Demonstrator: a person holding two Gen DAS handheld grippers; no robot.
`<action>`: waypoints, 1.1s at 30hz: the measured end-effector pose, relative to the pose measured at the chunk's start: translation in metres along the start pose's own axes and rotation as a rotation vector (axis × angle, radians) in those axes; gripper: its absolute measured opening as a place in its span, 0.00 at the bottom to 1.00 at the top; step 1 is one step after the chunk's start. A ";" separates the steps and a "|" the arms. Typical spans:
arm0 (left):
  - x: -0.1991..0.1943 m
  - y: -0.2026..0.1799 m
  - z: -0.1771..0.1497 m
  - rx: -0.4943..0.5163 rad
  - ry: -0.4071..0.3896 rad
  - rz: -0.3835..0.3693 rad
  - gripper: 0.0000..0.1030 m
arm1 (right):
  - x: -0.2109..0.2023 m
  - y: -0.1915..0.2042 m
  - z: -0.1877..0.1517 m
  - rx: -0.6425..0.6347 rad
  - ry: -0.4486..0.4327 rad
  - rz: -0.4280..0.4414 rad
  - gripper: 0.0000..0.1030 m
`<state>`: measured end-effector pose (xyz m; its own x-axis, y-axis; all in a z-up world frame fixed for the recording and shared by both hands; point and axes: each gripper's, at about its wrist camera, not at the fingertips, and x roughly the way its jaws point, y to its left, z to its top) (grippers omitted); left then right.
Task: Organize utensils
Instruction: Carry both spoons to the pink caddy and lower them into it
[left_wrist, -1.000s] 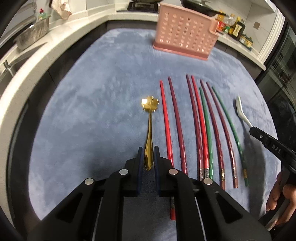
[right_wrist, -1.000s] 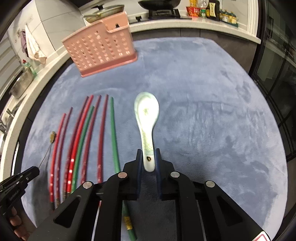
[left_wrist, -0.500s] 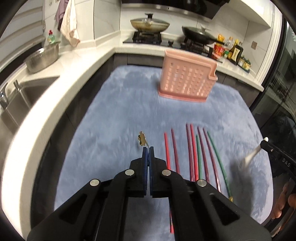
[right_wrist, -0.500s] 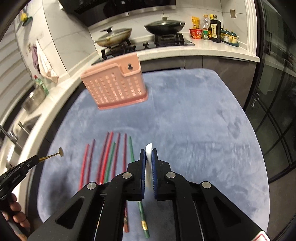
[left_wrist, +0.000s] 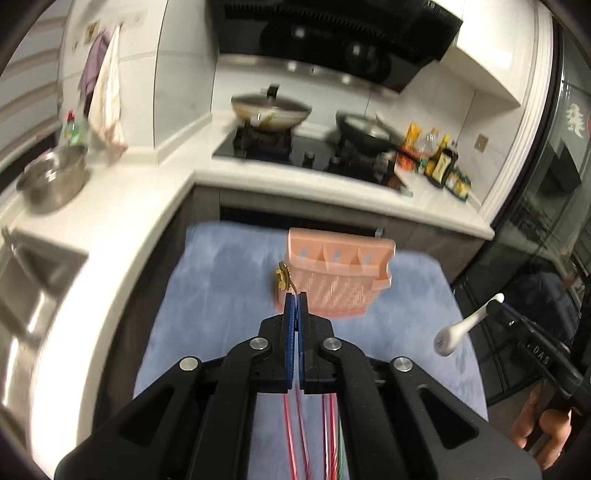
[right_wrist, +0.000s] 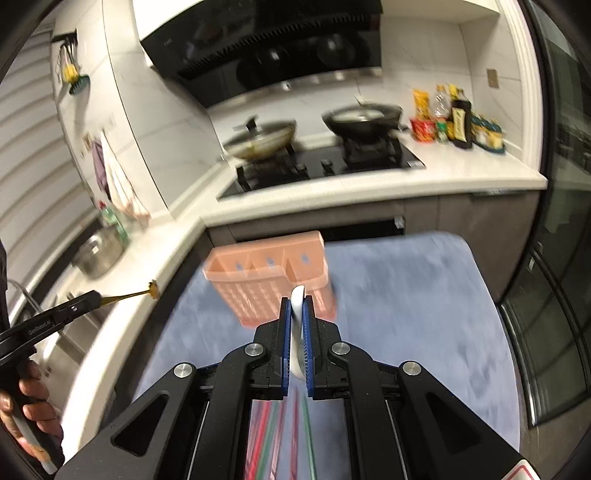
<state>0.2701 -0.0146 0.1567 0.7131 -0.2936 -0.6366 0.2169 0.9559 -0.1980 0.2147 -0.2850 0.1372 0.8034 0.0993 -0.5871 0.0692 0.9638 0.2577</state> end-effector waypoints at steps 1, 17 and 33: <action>0.002 -0.003 0.013 0.002 -0.019 -0.001 0.01 | 0.004 0.002 0.012 -0.003 -0.017 0.006 0.06; 0.115 0.004 0.080 -0.174 0.120 -0.169 0.01 | 0.132 -0.009 0.075 0.084 0.032 0.034 0.06; 0.121 0.003 0.053 -0.151 0.201 -0.167 0.01 | 0.178 -0.026 0.055 0.088 0.109 0.012 0.06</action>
<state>0.3925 -0.0467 0.1182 0.5260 -0.4561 -0.7178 0.2081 0.8874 -0.4113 0.3886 -0.3057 0.0680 0.7361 0.1418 -0.6619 0.1150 0.9374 0.3287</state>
